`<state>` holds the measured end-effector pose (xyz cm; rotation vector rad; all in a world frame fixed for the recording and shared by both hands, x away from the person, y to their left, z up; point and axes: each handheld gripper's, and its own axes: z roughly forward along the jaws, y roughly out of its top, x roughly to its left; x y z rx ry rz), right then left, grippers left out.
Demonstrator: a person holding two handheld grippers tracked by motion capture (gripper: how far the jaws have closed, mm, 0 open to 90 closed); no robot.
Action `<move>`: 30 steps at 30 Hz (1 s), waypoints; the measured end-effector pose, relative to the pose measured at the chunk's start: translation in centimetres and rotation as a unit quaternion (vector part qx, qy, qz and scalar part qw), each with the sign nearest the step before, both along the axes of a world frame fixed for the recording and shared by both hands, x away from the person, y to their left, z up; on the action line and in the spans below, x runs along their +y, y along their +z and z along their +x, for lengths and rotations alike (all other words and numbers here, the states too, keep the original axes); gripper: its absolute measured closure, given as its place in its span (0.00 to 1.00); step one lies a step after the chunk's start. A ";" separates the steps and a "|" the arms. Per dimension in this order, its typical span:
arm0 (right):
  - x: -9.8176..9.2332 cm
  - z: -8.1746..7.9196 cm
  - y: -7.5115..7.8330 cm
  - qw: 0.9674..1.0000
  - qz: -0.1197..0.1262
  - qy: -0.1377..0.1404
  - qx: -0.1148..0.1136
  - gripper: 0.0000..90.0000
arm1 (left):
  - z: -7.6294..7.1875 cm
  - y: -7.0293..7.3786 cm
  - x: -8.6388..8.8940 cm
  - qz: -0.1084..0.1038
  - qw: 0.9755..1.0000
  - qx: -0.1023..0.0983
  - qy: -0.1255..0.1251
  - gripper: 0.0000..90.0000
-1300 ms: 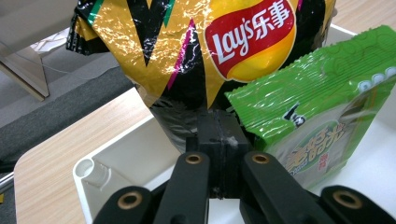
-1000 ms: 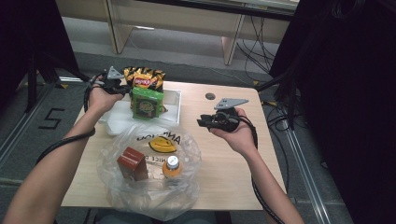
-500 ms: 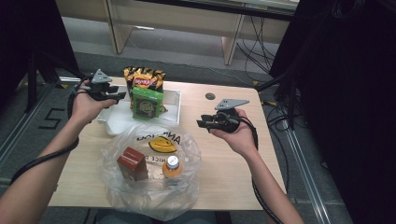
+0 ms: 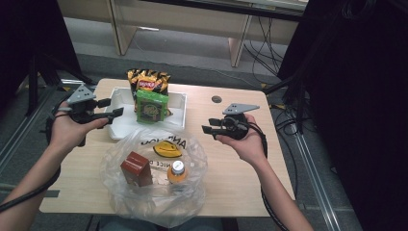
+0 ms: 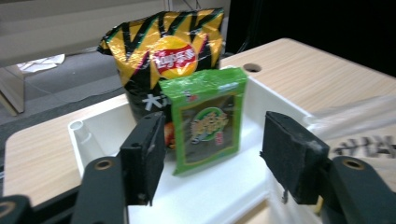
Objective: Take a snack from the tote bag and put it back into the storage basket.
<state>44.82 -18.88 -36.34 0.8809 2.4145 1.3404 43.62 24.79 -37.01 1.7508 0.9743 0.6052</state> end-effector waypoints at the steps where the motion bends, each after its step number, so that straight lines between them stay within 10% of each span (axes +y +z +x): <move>1: 0.0 0.0 0.1 1.000 -0.003 0.008 -0.011 0.63 | -0.6 0.0 0.0 -0.002 1.000 -0.003 -0.002 0.42; 15: 0.9 -2.7 1.2 0.999 0.022 0.030 -0.013 0.61 | -7.6 -1.6 0.1 -0.025 1.000 -0.012 0.012 0.38; 30: 2.6 -4.6 1.2 0.997 0.023 0.071 -0.023 0.60 | -9.8 -4.3 0.6 -0.029 0.999 -0.011 0.041 0.40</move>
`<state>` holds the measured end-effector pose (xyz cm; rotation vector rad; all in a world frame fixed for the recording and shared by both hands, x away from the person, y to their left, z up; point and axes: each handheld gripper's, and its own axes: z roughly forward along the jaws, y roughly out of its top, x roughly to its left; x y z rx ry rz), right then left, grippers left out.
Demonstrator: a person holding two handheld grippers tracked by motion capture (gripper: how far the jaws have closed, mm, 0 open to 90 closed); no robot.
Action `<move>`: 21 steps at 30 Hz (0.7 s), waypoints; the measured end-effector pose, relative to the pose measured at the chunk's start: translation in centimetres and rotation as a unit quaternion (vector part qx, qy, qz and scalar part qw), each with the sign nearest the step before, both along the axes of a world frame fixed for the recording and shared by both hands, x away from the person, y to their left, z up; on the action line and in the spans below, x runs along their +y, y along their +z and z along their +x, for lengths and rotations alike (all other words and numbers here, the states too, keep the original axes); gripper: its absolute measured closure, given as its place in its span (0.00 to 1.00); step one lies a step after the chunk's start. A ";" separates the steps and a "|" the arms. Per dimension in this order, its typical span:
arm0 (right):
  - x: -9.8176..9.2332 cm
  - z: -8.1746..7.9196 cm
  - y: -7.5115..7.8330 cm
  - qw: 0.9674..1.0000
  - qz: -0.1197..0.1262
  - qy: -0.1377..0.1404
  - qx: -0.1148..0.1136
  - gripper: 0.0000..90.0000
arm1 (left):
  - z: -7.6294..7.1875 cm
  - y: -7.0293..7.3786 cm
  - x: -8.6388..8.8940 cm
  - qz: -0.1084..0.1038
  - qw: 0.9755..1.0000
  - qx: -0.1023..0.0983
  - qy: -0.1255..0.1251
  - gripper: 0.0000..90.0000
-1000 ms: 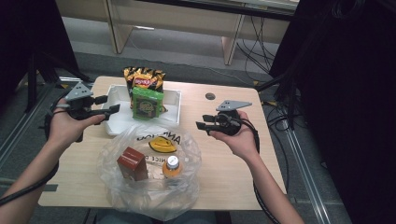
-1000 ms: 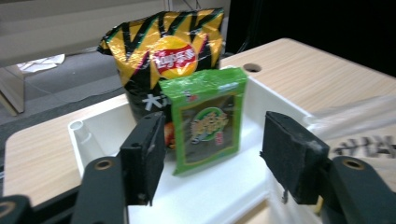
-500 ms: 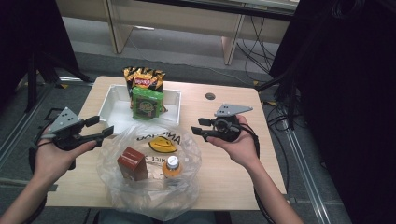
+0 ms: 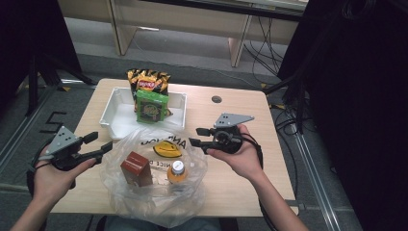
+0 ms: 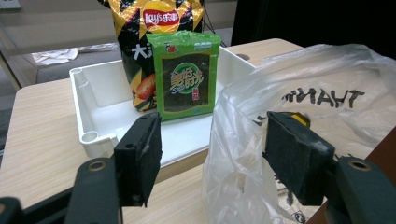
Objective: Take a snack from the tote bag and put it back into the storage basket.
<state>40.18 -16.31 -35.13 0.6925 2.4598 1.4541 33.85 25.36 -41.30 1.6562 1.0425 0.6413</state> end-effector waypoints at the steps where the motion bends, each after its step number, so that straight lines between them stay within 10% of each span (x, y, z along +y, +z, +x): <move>1: 0.2 -0.2 -0.1 1.000 0.008 -0.004 0.002 0.60 | 0.0 -0.1 0.0 0.001 1.000 0.000 0.000 0.40; 21: 2.0 -2.2 -0.5 0.998 0.023 0.050 0.026 0.53 | 0.1 -1.5 -0.4 0.020 1.000 0.010 0.001 0.41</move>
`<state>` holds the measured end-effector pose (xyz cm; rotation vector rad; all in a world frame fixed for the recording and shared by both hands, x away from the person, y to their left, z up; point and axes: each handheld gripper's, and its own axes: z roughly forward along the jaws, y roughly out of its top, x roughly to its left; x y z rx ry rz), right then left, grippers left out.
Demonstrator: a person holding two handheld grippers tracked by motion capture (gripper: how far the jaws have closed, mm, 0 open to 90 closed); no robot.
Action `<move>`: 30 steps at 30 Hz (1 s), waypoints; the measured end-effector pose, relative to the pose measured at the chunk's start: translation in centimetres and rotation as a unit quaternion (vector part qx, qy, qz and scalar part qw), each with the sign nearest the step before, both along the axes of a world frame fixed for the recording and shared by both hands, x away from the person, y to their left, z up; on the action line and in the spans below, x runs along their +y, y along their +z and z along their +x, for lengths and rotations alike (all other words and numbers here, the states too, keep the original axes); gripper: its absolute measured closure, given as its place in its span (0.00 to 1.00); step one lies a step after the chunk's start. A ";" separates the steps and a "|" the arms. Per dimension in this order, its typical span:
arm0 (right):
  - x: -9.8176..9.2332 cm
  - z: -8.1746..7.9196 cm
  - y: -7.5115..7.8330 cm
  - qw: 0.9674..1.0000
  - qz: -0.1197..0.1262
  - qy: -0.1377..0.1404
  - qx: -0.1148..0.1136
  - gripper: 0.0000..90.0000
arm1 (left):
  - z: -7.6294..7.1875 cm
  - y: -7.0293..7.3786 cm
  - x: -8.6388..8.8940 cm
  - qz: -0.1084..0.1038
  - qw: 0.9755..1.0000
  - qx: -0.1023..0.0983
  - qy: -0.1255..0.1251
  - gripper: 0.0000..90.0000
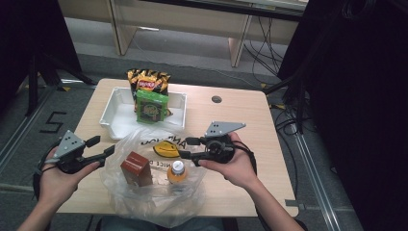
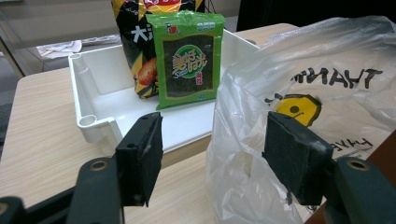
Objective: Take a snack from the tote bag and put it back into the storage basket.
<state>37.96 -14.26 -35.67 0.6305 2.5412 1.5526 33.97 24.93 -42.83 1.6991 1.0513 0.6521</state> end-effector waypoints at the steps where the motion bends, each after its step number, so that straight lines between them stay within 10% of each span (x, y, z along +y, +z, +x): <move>1: 0.1 0.0 -0.1 1.000 0.005 -0.003 0.002 0.52 | 0.0 0.0 0.0 0.002 1.000 0.001 0.002 0.41; 17: 1.3 -1.0 -1.1 0.999 0.010 0.022 0.027 0.46 | -0.1 -0.1 -0.1 0.002 1.000 0.002 -0.004 0.41; 30: 2.1 -1.3 -3.9 0.998 -0.033 0.038 0.041 0.44 | -0.1 -0.2 -0.4 0.003 1.000 0.005 -0.011 0.41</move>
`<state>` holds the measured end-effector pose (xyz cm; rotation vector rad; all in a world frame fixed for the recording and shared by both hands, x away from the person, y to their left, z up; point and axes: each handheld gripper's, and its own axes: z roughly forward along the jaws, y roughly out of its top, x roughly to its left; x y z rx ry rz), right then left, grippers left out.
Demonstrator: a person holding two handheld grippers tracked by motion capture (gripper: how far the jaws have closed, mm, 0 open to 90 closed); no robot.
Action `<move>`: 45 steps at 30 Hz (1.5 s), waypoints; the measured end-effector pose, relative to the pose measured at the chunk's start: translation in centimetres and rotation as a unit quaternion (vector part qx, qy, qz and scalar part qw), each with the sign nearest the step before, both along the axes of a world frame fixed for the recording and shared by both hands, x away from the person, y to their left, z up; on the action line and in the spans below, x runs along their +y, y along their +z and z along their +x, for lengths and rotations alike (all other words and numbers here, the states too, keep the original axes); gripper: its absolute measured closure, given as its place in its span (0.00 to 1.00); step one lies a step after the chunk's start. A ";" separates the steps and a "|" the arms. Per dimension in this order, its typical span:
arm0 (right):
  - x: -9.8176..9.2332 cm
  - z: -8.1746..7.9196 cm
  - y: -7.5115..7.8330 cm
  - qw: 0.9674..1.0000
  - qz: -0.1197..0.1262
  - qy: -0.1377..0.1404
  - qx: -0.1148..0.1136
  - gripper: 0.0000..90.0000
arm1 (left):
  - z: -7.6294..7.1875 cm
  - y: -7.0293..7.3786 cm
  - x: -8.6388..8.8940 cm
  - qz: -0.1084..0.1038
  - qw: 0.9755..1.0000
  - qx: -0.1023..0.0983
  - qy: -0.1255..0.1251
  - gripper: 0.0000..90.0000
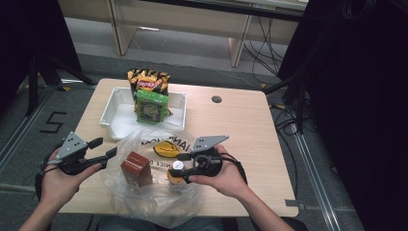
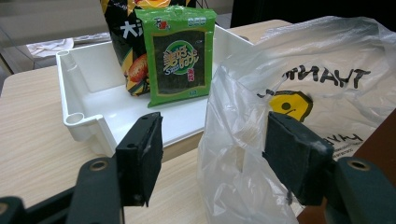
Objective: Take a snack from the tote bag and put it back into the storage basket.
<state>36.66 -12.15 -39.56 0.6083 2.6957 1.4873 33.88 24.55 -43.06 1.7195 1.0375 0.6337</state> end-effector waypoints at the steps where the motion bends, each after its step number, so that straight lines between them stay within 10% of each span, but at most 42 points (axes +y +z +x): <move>1: 0.0 0.0 -0.3 1.000 -0.003 0.005 -0.003 0.44 | 0.0 0.0 0.0 -0.001 1.000 -0.001 -0.001 0.41; 26: 0.1 -0.4 -5.1 1.000 -0.010 0.005 0.000 0.31 | 0.2 -0.3 -0.3 -0.001 1.000 0.000 -0.008 0.41; 45: 0.0 -0.5 -5.8 1.000 0.002 0.008 -0.009 0.34 | 0.2 -0.4 -0.3 0.002 1.000 0.004 -0.011 0.41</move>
